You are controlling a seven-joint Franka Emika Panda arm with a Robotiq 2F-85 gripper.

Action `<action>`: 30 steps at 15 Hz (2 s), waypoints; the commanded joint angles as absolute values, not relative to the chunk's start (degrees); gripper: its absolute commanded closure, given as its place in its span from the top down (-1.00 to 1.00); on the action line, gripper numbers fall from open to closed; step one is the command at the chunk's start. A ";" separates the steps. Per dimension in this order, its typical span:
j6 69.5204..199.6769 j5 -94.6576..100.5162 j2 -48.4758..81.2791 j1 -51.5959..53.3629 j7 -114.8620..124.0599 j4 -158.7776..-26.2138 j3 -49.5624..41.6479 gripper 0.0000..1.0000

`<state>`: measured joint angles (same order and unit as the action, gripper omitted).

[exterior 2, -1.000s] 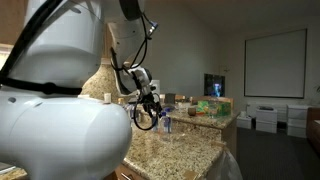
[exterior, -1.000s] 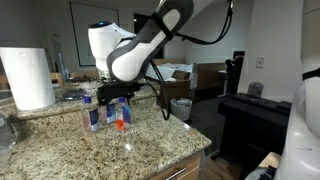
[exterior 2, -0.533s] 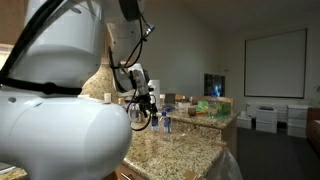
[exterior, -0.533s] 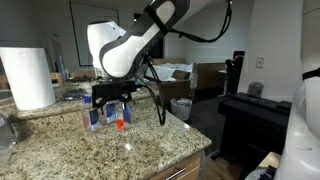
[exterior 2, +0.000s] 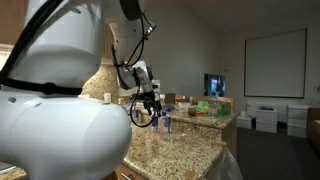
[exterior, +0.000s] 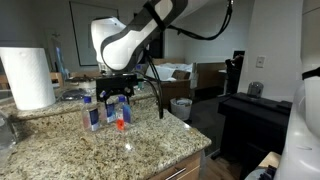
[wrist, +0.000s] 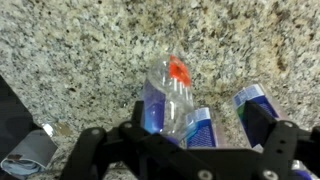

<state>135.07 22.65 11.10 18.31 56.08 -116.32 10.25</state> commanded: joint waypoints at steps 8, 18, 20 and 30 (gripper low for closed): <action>119.75 -5.39 14.22 12.00 29.44 -106.67 9.45 1.00; 128.93 2.89 18.28 13.06 37.24 -104.61 4.82 1.00; 128.35 -1.79 19.02 12.49 35.51 -103.74 5.82 1.00; 125.54 -5.27 20.62 13.42 35.04 -100.49 4.78 0.24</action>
